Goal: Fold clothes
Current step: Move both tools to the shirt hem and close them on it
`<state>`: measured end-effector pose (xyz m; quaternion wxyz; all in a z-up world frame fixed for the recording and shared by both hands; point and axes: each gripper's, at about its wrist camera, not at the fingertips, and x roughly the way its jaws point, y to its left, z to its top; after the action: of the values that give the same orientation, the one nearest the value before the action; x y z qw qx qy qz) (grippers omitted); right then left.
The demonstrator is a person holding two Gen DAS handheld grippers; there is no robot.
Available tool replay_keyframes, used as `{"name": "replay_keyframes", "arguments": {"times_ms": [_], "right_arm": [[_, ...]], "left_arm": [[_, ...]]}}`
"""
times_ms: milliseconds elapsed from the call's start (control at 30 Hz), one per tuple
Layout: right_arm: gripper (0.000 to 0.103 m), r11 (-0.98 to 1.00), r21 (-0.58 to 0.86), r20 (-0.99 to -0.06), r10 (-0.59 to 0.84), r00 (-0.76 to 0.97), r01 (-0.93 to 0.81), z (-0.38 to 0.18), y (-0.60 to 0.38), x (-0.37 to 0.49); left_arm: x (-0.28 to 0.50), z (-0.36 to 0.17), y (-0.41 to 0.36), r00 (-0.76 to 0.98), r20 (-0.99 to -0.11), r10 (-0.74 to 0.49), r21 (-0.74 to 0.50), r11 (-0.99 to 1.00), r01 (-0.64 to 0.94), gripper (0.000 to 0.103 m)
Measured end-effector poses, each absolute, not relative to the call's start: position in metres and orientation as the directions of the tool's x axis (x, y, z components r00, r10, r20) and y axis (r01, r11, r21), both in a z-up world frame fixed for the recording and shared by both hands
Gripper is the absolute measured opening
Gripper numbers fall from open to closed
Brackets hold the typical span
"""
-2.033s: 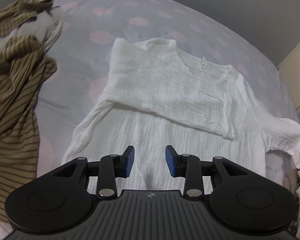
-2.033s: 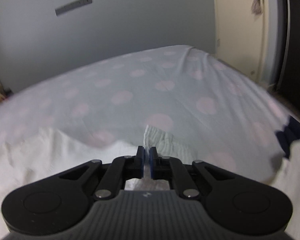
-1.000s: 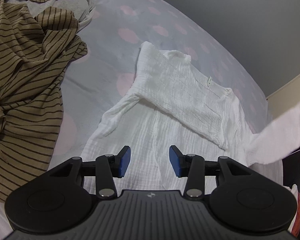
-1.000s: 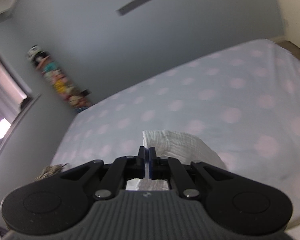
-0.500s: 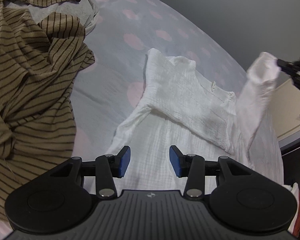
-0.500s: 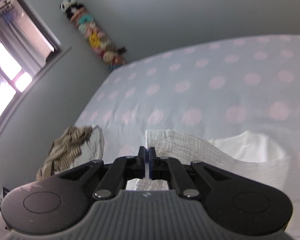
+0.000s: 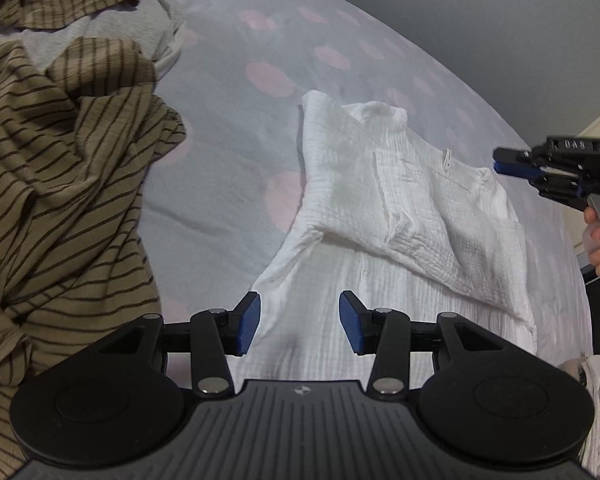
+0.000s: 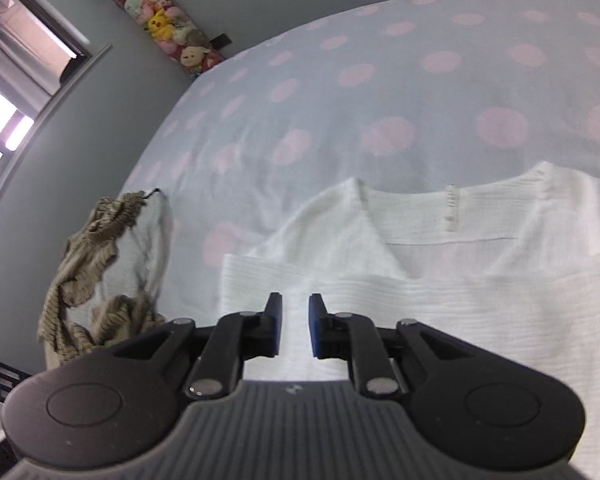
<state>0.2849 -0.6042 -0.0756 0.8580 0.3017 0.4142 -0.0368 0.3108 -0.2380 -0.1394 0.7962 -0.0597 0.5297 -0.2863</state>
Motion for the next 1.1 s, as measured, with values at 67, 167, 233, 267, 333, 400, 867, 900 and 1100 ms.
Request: {"name": "replay_keyframes", "arguments": {"times_ms": [67,167,233,267,333,400,867,900,1100], "right_arm": [[0.017,0.818,0.468,-0.746,0.162,0.646,0.335,-0.079,-0.616,0.272],[0.019,0.829,0.420,-0.772,0.111,0.626,0.370,-0.087,-0.635,0.247],[0.020,0.833,0.387,-0.788,0.076,0.611,0.395,-0.093,-0.649,0.228],[0.022,0.831,0.374,-0.795,0.059,0.603,0.411,-0.097,-0.656,0.218],[0.024,0.829,0.338,-0.812,0.016,0.584,0.446,-0.104,-0.670,0.197],[0.025,0.825,0.298,-0.826,-0.029,0.563,0.481,-0.112,-0.684,0.175],[0.009,0.837,0.196,-0.864,-0.099,0.493,0.511,-0.170,-0.697,0.087],[0.007,0.833,0.202,-0.860,-0.101,0.500,0.515,-0.170,-0.696,0.086],[0.004,0.774,0.187,-0.855,-0.174,0.488,0.604,-0.162,-0.715,0.066]], "left_arm": [[0.312,-0.141,-0.246,0.268,-0.811,-0.519,-0.394,0.825,0.406,0.041],[0.312,-0.141,-0.262,0.257,-0.813,-0.523,-0.386,0.814,0.434,0.041],[0.313,-0.140,-0.275,0.251,-0.814,-0.525,-0.379,0.805,0.456,0.041],[0.314,-0.139,-0.282,0.247,-0.814,-0.526,-0.375,0.801,0.467,0.041],[0.315,-0.140,-0.296,0.237,-0.815,-0.529,-0.371,0.791,0.487,0.041],[0.317,-0.141,-0.309,0.225,-0.818,-0.530,-0.369,0.782,0.503,0.041],[0.313,-0.169,-0.332,0.179,-0.874,-0.452,-0.312,0.803,0.508,0.042],[0.314,-0.171,-0.330,0.180,-0.878,-0.443,-0.305,0.809,0.502,0.041],[0.318,-0.181,-0.318,0.183,-0.900,-0.397,-0.270,0.834,0.482,0.041]]}}
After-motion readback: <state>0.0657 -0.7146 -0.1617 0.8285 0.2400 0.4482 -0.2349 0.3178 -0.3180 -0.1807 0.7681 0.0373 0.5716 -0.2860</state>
